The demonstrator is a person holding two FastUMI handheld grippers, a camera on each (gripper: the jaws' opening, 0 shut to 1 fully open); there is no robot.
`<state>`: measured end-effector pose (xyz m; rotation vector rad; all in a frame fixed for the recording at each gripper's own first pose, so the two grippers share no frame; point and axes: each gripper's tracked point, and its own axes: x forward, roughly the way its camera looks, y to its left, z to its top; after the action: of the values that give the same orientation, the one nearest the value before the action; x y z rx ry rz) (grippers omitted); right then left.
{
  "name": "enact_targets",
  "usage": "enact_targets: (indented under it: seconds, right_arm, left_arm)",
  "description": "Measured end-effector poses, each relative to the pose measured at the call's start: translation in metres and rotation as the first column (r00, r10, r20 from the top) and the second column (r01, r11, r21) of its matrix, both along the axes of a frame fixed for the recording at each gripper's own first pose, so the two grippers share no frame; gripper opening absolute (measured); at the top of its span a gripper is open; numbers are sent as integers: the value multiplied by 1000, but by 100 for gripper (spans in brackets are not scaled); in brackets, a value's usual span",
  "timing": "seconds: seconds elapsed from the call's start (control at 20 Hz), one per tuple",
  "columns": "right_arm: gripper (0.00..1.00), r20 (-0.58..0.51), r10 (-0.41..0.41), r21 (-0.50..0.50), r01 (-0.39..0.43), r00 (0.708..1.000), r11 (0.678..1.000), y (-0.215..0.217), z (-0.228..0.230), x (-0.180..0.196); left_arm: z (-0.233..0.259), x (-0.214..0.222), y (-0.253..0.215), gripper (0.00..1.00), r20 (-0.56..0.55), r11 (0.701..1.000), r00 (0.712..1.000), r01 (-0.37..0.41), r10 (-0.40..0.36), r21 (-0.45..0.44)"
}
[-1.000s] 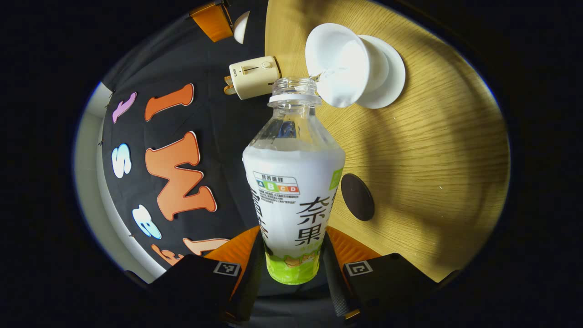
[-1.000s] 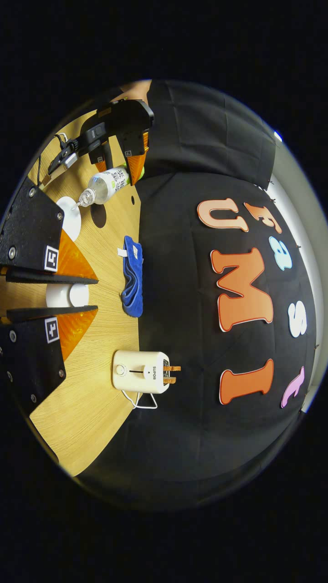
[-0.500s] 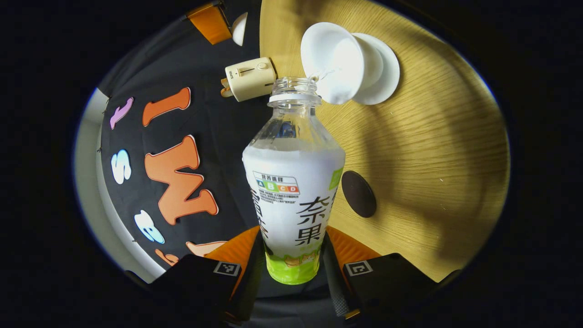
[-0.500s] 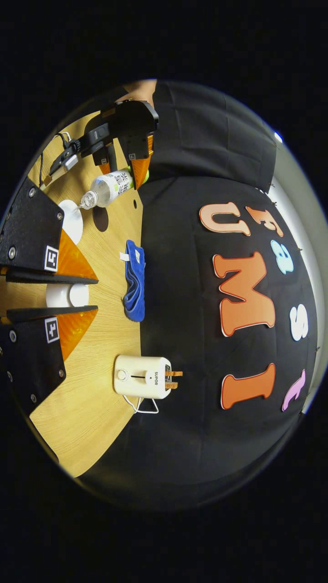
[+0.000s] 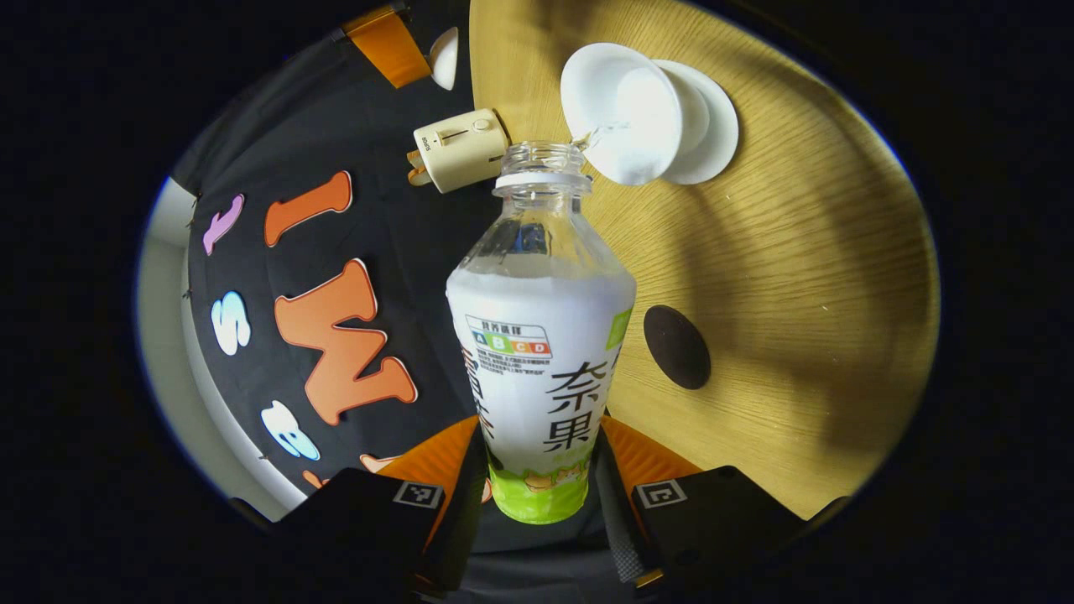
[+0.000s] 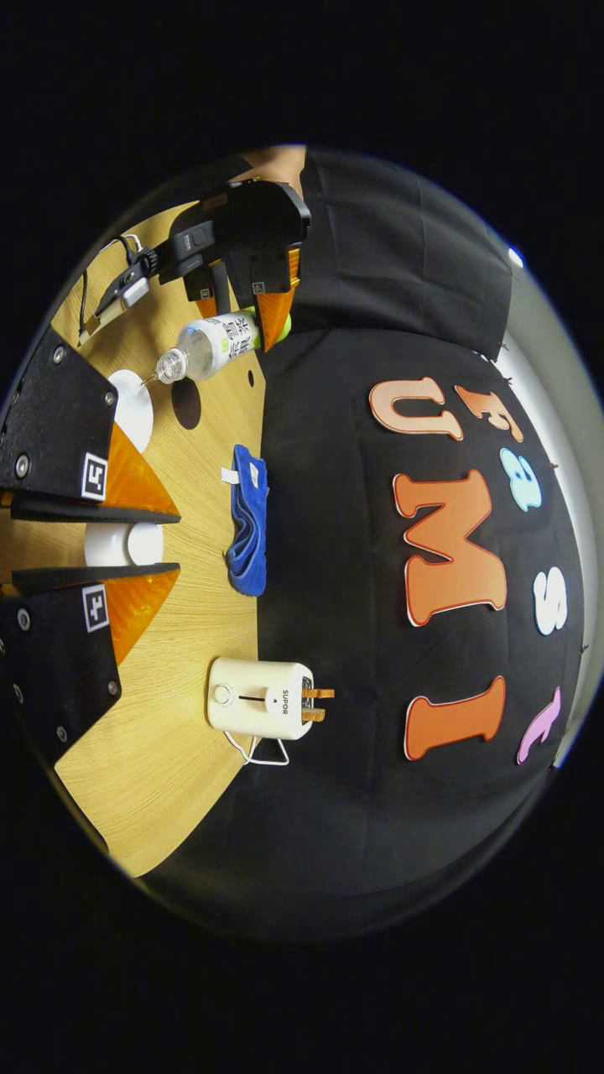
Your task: Open the teacup lid with one hand, grasp the water bottle and pour water into the teacup with the other hand; after pouring, place the water bottle on the coaster and then close the teacup lid.
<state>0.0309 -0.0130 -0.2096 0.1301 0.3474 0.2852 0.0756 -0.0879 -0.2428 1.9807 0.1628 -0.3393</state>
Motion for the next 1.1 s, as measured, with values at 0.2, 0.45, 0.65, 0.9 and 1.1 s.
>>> enact_targets:
  seconds: [0.2,0.45,0.65,0.9,1.1]
  right_arm:
    - [22,1,3,-1,-3,1000,1000,2,0,1]
    - [22,8,11,-2,-11,1000,1000,4,4,0]
    - [22,15,14,-1,-14,1000,1000,5,7,-1]
    - [22,22,16,-2,-16,1000,1000,5,9,-1]
    - [22,29,20,-4,-20,999,1000,7,13,-1]
  left_arm:
    - [10,3,-6,69,15,999,999,27,-28,35]
    - [23,6,-18,67,29,995,997,63,-65,72]
    - [35,6,-26,67,46,990,994,91,-96,103]
    - [48,10,-30,67,63,986,992,102,-111,133]
    - [53,10,-34,68,73,981,989,114,-127,154]
